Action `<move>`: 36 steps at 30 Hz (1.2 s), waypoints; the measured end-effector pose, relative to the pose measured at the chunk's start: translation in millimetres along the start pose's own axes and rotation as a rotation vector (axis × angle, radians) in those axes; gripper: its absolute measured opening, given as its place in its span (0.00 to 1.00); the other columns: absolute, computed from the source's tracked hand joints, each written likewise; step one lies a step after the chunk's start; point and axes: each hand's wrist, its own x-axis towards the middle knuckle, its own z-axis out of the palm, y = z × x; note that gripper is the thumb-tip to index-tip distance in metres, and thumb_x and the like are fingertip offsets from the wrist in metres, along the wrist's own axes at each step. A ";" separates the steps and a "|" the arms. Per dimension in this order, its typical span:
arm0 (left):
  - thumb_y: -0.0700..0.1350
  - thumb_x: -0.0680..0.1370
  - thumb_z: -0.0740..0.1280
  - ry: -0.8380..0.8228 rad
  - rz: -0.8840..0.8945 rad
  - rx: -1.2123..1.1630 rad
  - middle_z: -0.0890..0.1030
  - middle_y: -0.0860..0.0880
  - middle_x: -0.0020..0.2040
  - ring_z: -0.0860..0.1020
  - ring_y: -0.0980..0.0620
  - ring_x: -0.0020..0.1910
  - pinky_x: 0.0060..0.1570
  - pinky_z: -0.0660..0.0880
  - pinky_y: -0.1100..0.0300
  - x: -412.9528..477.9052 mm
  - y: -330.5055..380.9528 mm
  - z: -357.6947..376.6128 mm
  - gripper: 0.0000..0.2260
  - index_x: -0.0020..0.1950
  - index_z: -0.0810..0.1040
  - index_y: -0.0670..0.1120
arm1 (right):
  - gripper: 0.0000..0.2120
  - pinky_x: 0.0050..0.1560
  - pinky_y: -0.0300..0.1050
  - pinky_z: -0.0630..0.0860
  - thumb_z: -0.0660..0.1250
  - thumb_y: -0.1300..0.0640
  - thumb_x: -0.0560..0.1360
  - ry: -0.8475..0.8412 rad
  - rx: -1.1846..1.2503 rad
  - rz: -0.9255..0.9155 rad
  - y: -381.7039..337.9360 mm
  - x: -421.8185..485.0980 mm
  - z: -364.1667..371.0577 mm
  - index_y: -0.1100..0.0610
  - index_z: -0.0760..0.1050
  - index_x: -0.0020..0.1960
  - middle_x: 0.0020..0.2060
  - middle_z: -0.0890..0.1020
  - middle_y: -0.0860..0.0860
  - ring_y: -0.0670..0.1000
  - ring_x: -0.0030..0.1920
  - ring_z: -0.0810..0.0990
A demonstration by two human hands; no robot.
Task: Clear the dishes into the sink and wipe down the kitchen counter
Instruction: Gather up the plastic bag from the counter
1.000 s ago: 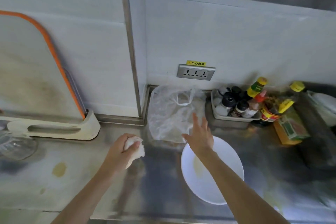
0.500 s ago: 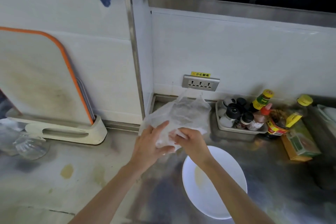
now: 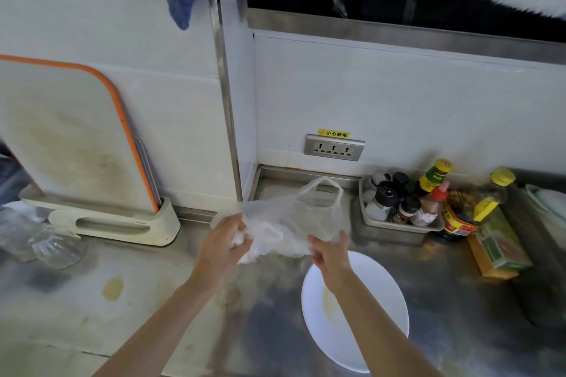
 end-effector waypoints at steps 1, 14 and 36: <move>0.56 0.69 0.62 -0.005 -0.012 -0.003 0.76 0.54 0.45 0.75 0.53 0.43 0.43 0.66 0.62 -1.2 -0.7 -0.1 0.18 0.50 0.75 0.44 | 0.29 0.41 0.44 0.76 0.66 0.71 0.72 -0.047 0.048 -0.018 -0.3 -2.6 6.5 0.55 0.62 0.68 0.52 0.77 0.57 0.54 0.43 0.77; 0.54 0.72 0.69 -0.220 0.225 0.110 0.70 0.57 0.54 0.75 0.54 0.50 0.53 0.74 0.56 -13.7 53.7 -26.0 0.35 0.74 0.54 0.58 | 0.14 0.57 0.45 0.72 0.57 0.57 0.78 -0.456 -0.146 -0.249 -28.6 -121.7 30.4 0.60 0.80 0.53 0.49 0.83 0.56 0.52 0.51 0.80; 0.33 0.69 0.69 -0.999 0.874 -0.281 0.64 0.57 0.52 0.68 0.65 0.50 0.53 0.67 0.71 -192.3 195.3 61.3 0.17 0.55 0.73 0.43 | 0.36 0.63 0.52 0.72 0.77 0.47 0.64 0.323 -0.259 -0.475 106.4 -333.6 -142.2 0.45 0.64 0.68 0.64 0.74 0.51 0.50 0.63 0.74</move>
